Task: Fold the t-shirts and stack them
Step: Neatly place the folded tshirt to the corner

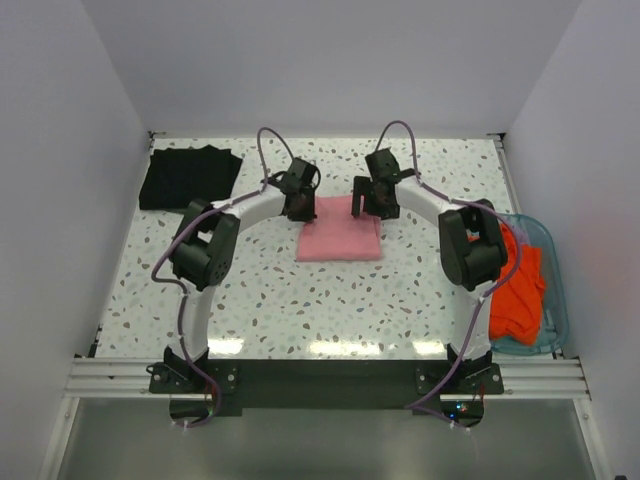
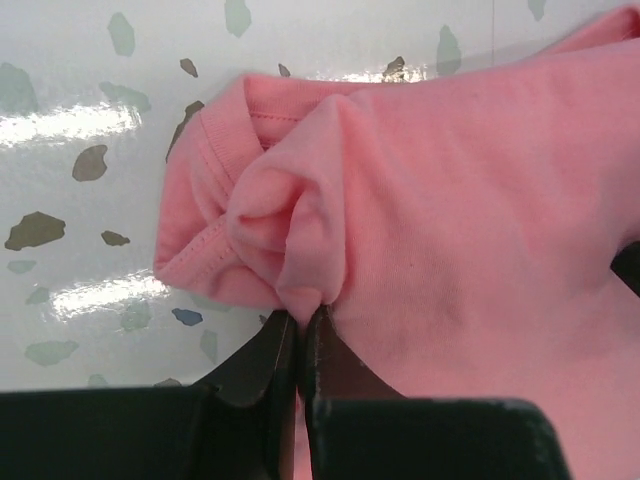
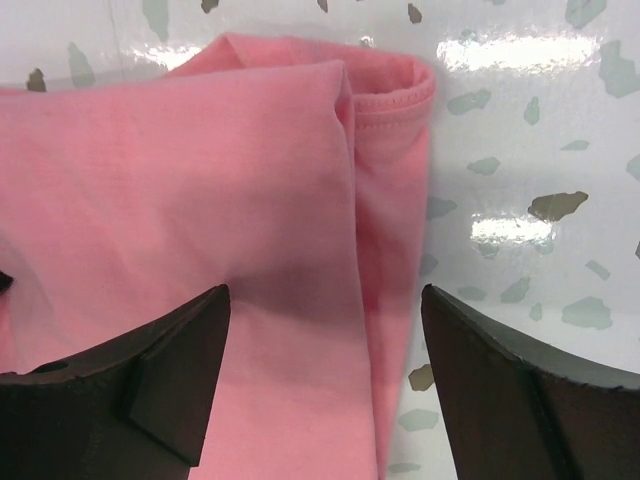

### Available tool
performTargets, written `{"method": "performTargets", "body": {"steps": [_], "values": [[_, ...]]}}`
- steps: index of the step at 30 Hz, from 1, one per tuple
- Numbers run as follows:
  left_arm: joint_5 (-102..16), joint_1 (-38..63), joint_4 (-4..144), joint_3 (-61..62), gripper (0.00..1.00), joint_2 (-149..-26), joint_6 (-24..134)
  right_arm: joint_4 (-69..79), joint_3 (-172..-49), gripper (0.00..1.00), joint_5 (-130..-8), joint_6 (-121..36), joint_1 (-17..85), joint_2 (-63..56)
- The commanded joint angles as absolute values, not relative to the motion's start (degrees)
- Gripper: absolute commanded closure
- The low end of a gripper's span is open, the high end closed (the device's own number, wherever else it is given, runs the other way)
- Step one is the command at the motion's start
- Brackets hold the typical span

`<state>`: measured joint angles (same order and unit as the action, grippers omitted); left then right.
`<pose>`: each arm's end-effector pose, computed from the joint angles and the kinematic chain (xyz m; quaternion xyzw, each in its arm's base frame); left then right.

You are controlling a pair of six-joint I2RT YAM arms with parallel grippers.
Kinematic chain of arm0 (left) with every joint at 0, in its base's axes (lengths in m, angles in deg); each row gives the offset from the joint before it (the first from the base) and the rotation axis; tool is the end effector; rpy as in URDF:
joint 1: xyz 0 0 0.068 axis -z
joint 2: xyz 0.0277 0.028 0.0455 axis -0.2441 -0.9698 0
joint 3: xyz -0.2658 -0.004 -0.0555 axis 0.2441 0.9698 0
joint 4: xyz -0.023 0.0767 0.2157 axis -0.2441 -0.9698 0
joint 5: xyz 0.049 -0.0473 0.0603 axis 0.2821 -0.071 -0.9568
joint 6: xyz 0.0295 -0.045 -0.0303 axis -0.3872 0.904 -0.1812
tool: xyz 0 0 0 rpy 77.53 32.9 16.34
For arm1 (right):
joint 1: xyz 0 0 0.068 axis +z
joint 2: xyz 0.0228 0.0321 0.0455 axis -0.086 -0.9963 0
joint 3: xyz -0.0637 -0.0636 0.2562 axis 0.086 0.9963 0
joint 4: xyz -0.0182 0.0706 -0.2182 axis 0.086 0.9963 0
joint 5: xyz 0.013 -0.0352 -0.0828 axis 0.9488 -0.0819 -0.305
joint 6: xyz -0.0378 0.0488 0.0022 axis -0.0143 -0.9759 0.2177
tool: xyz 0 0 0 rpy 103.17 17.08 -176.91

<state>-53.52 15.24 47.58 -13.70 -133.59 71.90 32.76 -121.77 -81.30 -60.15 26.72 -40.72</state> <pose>0.3781 -0.2108 0.1665 -0.0007 0.9546 -0.1295 0.2682 0.3877 0.1509 0.1839 0.0326 0.9635 0.0683 0.2569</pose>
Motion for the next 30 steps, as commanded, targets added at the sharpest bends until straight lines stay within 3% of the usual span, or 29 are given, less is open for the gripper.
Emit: {"method": "performTargets", "body": {"steps": [1,4,13,25,30], "values": [[-59.4,15.8,36.0,-19.0,1.00,-136.7,69.6,34.3,-125.1,0.19,-81.3,-60.5,26.6,-37.6],[-70.0,15.0,31.5,-24.6,1.00,-137.3,66.0,34.3,-123.8,0.14,-82.0,-62.0,26.6,-33.3],[-90.0,10.8,25.3,-34.8,1.00,-137.2,52.8,33.7,-119.7,0.12,-80.0,-62.8,28.0,-26.2],[-103.0,8.0,25.6,-49.7,1.00,-139.8,36.3,33.8,-123.4,0.12,-79.8,-62.6,33.5,-30.5],[-103.0,5.7,28.5,-51.9,1.00,-138.7,31.6,33.4,-124.4,0.12,-79.8,-62.5,34.6,-32.1]]}}
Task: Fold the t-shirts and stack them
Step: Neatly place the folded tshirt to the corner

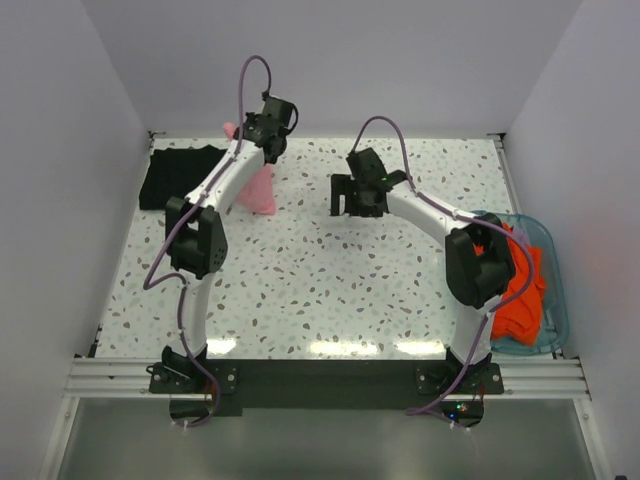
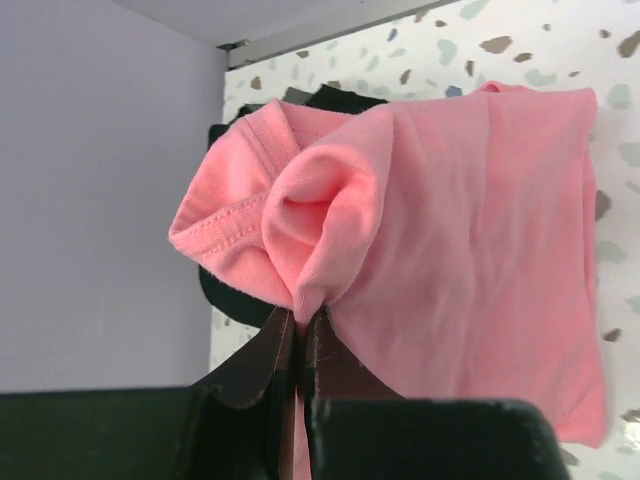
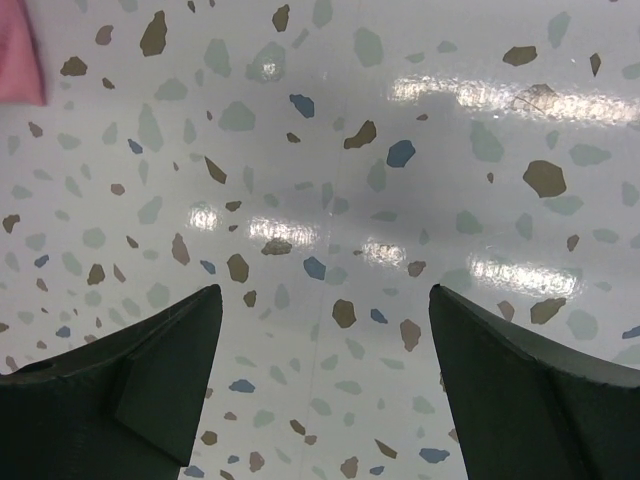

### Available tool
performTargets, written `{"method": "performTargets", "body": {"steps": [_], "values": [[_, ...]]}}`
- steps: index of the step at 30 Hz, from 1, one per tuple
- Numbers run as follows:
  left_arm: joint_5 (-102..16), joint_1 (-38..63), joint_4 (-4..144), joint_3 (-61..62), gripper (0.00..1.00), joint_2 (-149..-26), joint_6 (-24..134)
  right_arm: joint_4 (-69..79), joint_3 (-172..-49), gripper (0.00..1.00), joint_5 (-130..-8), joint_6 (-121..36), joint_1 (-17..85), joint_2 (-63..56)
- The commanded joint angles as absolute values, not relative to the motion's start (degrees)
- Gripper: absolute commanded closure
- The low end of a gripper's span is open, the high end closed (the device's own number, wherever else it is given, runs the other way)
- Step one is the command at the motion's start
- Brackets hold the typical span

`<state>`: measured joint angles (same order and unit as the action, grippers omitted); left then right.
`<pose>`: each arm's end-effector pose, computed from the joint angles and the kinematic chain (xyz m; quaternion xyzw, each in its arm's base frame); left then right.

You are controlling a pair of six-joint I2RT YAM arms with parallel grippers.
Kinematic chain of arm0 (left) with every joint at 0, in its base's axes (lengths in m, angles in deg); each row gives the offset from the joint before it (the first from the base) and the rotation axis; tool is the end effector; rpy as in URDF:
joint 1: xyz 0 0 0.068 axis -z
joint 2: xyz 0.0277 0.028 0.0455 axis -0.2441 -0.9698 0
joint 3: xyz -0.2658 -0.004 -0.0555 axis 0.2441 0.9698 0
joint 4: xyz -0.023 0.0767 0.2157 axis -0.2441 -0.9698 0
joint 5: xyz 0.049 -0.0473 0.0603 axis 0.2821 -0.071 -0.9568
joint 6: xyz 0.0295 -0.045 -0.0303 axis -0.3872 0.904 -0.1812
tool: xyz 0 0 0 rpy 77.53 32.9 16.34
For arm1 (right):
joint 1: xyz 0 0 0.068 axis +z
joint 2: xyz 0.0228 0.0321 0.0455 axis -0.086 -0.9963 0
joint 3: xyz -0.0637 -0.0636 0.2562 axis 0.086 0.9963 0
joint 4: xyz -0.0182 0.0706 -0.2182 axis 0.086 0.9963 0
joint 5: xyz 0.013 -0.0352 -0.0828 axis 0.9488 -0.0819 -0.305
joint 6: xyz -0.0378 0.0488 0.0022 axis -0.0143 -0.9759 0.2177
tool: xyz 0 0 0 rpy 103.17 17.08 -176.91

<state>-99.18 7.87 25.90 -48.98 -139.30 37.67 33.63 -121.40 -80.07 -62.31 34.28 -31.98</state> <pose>0.4447 -0.1424 0.2851 0.0596 0.8628 0.3254 0.3823 0.3488 0.1929 0.2402 -0.0134 0.9450 0.1288 0.3004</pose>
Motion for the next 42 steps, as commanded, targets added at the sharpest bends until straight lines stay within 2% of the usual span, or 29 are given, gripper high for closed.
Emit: {"method": "performTargets", "body": {"steps": [1,10,29,39,41,42], "values": [[-103.4,5.6,29.2,-52.0,1.00,-138.5,29.7,33.4,-124.8,0.12,-79.8,-62.4,34.6,-32.3],[-102.7,4.0,34.2,-53.2,1.00,-136.6,22.0,34.0,-127.0,0.12,-79.9,-62.5,35.7,-33.4],[-97.7,2.8,37.3,-56.1,1.00,-130.5,19.2,36.3,-130.7,0.12,-80.6,-61.9,36.1,-34.1],[-89.1,-8.4,37.7,-52.4,1.00,-133.6,23.5,38.4,-133.4,0.12,-82.0,-60.8,37.3,-36.7],[-89.8,-12.9,37.9,-53.8,0.89,-137.4,25.4,38.8,-133.4,0.12,-82.4,-60.2,37.3,-37.2],[-89.5,-14.1,37.6,-54.5,0.61,-138.8,26.8,39.1,-133.4,0.12,-82.6,-60.0,37.4,-37.4]]}}
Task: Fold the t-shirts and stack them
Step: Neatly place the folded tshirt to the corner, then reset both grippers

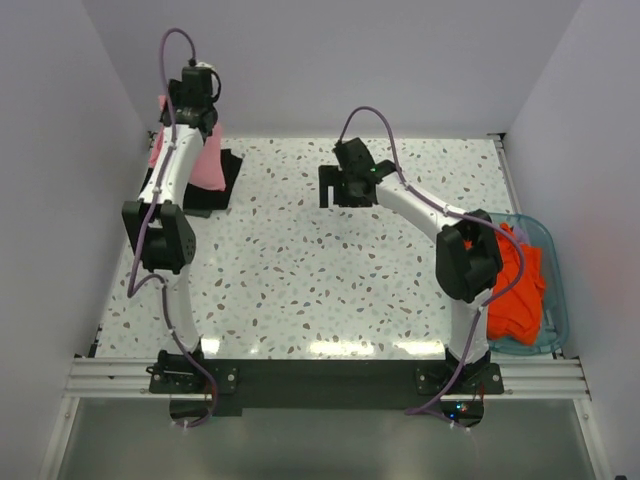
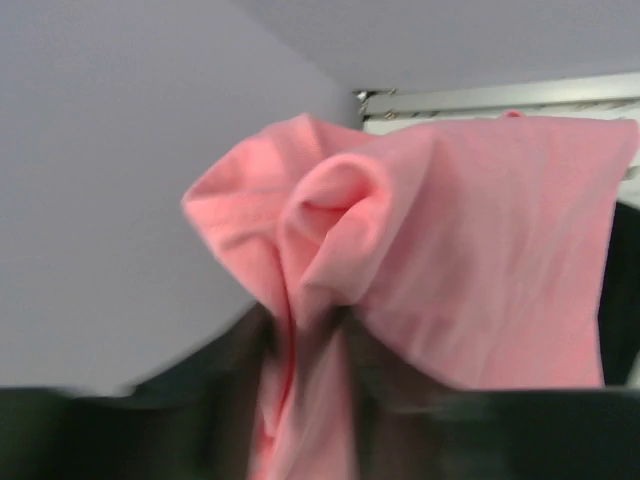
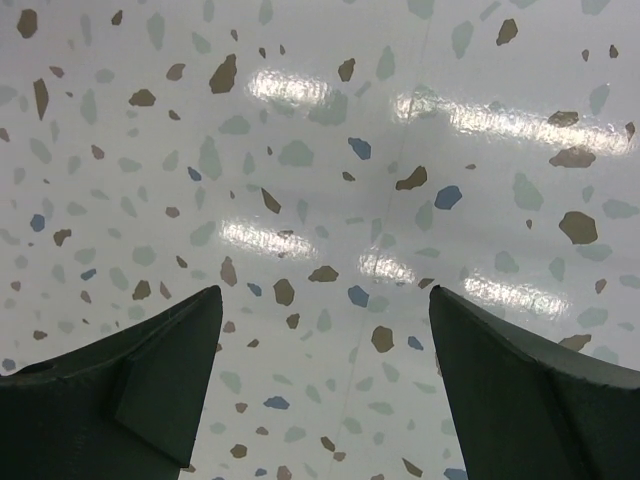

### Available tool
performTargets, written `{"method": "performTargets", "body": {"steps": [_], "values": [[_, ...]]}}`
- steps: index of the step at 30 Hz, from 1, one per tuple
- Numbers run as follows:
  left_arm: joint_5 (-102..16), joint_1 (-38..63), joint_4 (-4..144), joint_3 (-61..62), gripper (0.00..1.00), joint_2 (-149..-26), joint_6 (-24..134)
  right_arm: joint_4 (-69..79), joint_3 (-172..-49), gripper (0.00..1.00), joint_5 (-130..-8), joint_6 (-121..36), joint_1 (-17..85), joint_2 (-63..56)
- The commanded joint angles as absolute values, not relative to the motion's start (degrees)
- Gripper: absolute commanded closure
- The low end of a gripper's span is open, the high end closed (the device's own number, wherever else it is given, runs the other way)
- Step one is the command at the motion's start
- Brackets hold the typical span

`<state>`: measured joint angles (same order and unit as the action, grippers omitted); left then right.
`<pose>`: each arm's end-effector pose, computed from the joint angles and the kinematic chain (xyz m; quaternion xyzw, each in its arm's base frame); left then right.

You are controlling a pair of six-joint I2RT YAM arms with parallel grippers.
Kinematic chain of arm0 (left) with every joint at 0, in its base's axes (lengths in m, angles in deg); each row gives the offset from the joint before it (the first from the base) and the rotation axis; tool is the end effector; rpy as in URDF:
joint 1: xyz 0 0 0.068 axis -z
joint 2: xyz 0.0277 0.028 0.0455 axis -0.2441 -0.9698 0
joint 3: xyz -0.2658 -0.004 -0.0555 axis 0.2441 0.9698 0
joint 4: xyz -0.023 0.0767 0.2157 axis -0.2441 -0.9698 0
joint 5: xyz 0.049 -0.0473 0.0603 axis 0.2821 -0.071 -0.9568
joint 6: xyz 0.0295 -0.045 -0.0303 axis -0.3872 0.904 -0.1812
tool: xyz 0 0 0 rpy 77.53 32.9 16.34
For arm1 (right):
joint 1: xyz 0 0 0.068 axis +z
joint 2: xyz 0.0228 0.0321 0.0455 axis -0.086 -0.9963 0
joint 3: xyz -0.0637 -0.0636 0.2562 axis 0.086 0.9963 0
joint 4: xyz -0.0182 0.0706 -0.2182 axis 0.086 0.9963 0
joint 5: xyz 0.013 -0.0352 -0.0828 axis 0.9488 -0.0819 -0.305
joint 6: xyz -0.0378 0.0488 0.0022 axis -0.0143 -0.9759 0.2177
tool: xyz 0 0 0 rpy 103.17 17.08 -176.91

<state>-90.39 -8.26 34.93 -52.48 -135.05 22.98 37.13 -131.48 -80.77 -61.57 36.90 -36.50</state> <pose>0.4665 -0.0185 0.3464 0.0237 0.8356 0.3453 0.4267 0.3604 0.2210 0.2566 -0.0382 0.9381 0.1370 0.3157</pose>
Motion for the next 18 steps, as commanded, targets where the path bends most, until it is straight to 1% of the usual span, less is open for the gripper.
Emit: {"method": "performTargets", "body": {"steps": [1,2,4,9,16,18], "values": [[-87.3,-15.9,35.5,-56.7,0.26,-141.5,31.4,39.8,-133.4,0.12,-82.8,-59.5,37.5,-37.5],[-86.4,-18.1,33.9,-58.5,0.00,-142.9,34.2,39.9,-133.3,0.12,-83.2,-59.3,37.5,-37.4],[-84.3,-19.2,30.5,-62.6,0.00,-145.5,40.0,40.0,-132.6,0.12,-83.6,-58.9,37.5,-36.9],[-83.2,-17.9,30.6,-62.4,0.00,-142.6,45.3,39.3,-131.2,0.12,-83.6,-59.3,37.8,-34.9],[-81.3,-15.1,36.0,-53.1,0.00,-131.1,48.9,37.3,-127.3,0.12,-84.3,-60.3,38.1,-31.0],[-81.7,-12.2,36.3,-50.7,0.00,-129.0,51.1,36.6,-125.7,0.12,-84.6,-60.7,38.1,-29.9]]}}
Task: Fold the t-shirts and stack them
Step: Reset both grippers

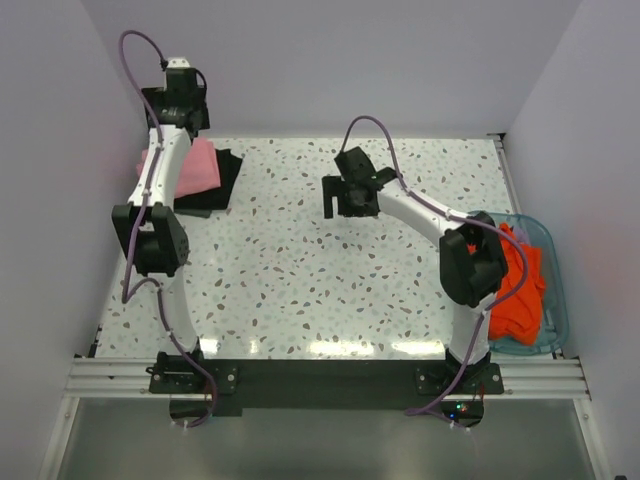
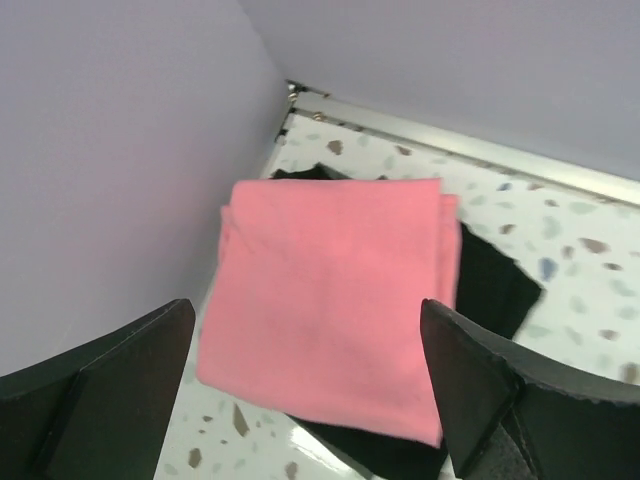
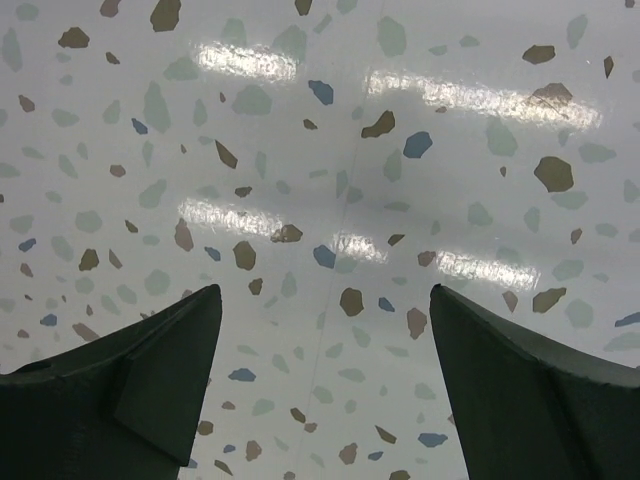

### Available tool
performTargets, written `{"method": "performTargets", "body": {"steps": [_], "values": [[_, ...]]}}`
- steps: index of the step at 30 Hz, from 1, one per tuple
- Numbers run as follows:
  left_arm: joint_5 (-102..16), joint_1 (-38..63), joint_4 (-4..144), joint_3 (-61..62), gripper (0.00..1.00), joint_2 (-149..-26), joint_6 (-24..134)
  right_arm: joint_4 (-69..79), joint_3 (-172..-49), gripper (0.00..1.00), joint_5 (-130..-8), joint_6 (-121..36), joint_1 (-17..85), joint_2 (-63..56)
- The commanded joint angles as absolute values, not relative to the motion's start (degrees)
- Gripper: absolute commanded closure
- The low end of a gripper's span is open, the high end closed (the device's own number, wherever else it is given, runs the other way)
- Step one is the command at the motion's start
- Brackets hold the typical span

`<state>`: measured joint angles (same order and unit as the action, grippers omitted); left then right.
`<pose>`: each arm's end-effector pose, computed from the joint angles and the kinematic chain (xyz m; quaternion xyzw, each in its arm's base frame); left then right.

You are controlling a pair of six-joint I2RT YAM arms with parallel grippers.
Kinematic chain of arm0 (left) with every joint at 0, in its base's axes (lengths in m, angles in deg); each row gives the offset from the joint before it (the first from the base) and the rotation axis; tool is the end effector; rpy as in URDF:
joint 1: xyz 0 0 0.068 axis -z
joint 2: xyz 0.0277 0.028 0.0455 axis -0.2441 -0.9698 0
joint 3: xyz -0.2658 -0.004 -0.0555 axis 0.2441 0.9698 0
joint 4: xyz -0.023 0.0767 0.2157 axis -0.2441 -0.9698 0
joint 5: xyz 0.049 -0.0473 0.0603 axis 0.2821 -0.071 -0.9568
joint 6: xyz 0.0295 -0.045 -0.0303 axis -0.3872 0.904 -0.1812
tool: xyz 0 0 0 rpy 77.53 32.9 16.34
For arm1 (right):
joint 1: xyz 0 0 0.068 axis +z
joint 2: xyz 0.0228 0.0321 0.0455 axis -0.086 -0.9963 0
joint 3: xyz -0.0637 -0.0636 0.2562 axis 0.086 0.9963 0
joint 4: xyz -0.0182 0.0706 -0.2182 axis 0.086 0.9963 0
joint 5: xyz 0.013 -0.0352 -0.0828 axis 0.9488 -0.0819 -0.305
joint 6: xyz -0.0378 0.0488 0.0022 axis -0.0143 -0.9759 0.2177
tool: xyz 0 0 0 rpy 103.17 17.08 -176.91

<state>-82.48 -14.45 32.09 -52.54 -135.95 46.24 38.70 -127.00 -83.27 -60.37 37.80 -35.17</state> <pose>0.4695 0.0267 0.3330 -0.1504 0.8482 0.2255 0.4550 0.3461 0.2172 0.2410 -0.0510 0.9500 0.0987 0.2918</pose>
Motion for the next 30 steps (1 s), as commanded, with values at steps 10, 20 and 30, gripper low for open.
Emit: {"method": "performTargets", "body": {"steps": [10,20,30], "values": [[-76.4,5.5,48.0,-13.2,0.00,-101.3,63.2,33.2,-116.7,0.11,-87.0,-61.4,38.1,-17.6],[-77.7,25.5,48.6,12.0,0.00,-81.0,69.3,30.5,-96.0,0.09,-92.6,-61.8,38.1,7.7],[-72.1,26.3,49.5,22.9,0.00,-71.7,70.4,29.4,-83.8,0.01,-99.1,-64.1,38.1,22.7]]}}
